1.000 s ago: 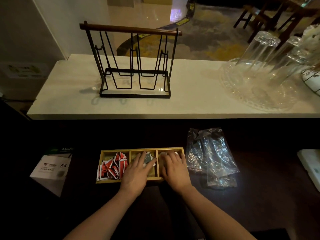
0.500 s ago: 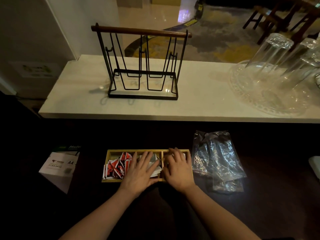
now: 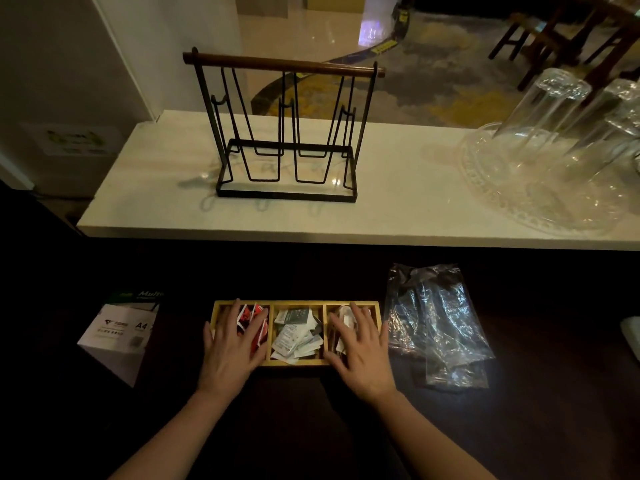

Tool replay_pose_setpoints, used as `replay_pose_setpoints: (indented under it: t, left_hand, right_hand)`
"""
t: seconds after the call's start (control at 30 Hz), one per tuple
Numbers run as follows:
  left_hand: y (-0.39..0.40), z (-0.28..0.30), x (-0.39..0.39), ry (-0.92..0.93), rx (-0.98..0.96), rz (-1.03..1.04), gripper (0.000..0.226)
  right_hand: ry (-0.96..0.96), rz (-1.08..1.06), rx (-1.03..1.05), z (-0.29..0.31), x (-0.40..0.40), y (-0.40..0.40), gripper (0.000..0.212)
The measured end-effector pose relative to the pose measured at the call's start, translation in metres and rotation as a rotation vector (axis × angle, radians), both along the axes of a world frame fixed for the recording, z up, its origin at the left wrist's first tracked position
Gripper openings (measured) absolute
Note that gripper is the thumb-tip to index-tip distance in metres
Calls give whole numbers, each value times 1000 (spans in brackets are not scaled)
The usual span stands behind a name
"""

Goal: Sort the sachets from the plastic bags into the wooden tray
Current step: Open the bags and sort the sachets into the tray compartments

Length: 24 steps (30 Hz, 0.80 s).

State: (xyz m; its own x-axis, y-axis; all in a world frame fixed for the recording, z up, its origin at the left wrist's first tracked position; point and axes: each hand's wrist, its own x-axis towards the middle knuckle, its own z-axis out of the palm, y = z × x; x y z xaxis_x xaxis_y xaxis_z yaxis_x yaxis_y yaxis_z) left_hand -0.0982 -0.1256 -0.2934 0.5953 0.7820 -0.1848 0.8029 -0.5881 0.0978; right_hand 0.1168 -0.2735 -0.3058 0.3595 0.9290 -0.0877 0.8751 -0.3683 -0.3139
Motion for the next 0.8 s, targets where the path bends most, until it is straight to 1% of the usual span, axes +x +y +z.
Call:
replay_pose_setpoints:
  t: [0.03,0.1,0.13,0.17,0.23,0.3,0.33,0.4,0.47,0.53,0.6,0.67,0.7,0.73,0.8]
  left_hand:
    - [0,0,1,-13,18,1,61]
    - [2,-2,1,-26,38,2,67]
    - [2,-2,0,-20,37,-6,69]
    - [3,-3,-1,-12,40,-24,66]
    - [4,-4,-4,-1,40,-52,56]
    - [6,-5,-8,13,14,-67,63]
    - [7,-6,-9,16,13,-77,68]
    - [7,-4,-11,24,11,-101,69]
    - [7,-4,-13,34,-4,-107,68]
    - [6,-3,-13,36,3,-95,67]
    - [6,-4,-12,37,3,-80,68]
    - [6,-4,-12,40,-6,-72,68]
    - [7,-4,-12,43,-10,-74,68]
    - [7,-3,-11,48,-15,-78,67]
    - [7,-1,-11,59,-31,-77,67]
  right_hand:
    - [-30,-15,-6,-2,-1,5,58]
    - [-59,-51,5,-5,0,12,49]
    - [-45,-62,28,-6,2,15,46]
    - [-7,-69,60,-7,5,16,44]
    - [93,-71,122,-6,8,16,45]
    - [235,-50,168,-1,13,11,54]
    - [340,-48,199,4,16,7,60]
    - [517,-95,278,15,24,-2,63]
    - [584,-212,369,20,33,-16,62]
    - [603,-302,378,21,38,-32,66]
    - [560,-235,241,17,36,-45,77]
    - [350,-88,63,8,29,-52,83]
    - [234,-40,5,3,25,-52,82]
    - [157,-26,-28,-1,23,-50,78]
    - [121,-73,-32,-2,23,-43,70]
